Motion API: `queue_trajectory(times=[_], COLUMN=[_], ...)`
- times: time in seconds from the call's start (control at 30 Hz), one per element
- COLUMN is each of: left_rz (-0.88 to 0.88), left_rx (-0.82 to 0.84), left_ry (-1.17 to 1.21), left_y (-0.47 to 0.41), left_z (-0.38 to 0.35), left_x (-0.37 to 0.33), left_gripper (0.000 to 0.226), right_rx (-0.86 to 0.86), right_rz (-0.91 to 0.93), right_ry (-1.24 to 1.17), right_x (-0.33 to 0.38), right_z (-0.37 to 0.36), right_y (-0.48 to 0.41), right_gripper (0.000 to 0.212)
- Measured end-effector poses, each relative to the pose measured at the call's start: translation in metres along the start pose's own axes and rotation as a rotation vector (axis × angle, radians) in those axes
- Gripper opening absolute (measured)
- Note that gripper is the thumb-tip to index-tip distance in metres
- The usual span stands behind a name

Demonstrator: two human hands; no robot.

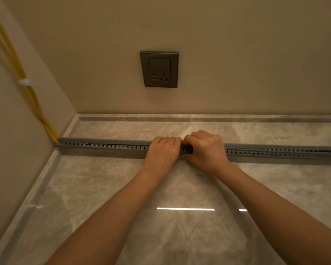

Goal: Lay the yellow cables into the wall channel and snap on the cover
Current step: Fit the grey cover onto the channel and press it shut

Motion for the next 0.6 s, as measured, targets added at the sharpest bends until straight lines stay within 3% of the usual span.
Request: queue_trajectory(times=[0.13,0.33,0.47,0.6], left_rz=[-0.091,-0.201,-0.236,-0.249], left_rx=[-0.099,-0.024,-0.023,-0.013], left_ry=[-0.102,-0.289,-0.303,-0.32], left_y=[0.001,-0.003,-0.003,-0.003], left_z=[-0.002,-0.005,-0.003,-0.005], left_x=[-0.001,-0.007,-0.007,-0.006], left_gripper=[0.01,0.01,0.012,0.016], right_rx=[0.033,0.106,0.175,0.252], right_rz=[-0.015,-0.019,-0.017,-0.036], right_ry=[0.019,0.095,0.153,0.194], right_x=[-0.002,0.002,0.006,0.003], right_z=[-0.003,-0.005,-0.01,-0.016], right_y=[-0.002,-0.006,-0.006,-0.003], right_gripper=[0.016,0.019,0.031,0.028])
Point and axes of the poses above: each hand's wrist, its own y-axis away from the middle knuckle, its own z-axis out of the back of the hand, x = y × z, the point moved 9 cm from there along -y, towards the middle knuckle, and after that the axes turned 7 degrees about x, right-handed, at the moved point
